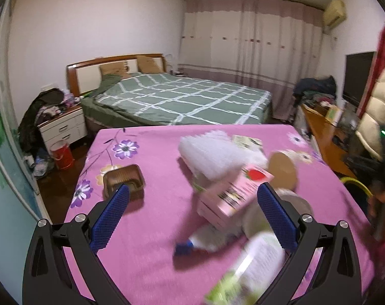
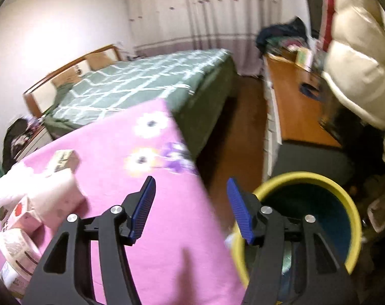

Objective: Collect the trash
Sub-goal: 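Grasp the white-and-green bottle with the left gripper and lift it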

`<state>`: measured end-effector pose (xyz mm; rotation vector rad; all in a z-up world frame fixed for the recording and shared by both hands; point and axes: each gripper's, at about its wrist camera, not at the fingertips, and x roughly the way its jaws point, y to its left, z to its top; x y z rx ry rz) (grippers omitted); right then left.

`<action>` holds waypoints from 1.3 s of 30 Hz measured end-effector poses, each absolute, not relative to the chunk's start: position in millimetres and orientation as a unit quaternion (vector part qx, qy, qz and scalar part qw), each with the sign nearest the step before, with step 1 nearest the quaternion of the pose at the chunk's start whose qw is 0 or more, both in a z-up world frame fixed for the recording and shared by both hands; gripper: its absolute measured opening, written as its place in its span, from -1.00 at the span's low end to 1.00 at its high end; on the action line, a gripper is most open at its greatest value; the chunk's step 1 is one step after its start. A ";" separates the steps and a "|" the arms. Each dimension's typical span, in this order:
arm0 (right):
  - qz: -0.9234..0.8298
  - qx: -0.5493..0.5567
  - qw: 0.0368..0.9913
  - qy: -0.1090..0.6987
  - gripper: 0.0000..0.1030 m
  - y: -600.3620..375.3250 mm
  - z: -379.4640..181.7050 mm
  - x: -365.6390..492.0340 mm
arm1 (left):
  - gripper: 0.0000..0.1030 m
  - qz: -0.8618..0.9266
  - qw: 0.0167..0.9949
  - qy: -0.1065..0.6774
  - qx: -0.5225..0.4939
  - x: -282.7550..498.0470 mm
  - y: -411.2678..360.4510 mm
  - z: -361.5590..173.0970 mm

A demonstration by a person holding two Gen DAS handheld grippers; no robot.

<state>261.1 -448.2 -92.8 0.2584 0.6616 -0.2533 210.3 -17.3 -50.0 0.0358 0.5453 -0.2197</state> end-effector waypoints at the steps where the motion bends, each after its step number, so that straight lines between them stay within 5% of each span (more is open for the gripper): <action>1: -0.118 0.123 0.931 0.322 0.09 -445.4 -93.9 262.9 | 0.93 -0.122 0.955 0.270 0.024 201.9 -18.4 -49.0; 12: -0.082 0.119 0.937 0.319 0.16 -431.0 -101.3 263.3 | 0.91 -0.277 0.894 0.342 0.087 156.6 -49.8 -89.1; 28: -0.071 0.119 0.937 0.321 0.23 -429.1 -103.6 262.3 | 0.06 -0.287 0.867 0.398 0.084 175.8 -51.4 -124.0; 39: -0.068 0.124 0.937 0.318 0.23 -428.8 -103.8 261.5 | 0.01 -0.269 0.891 0.340 0.133 159.6 -58.2 -76.6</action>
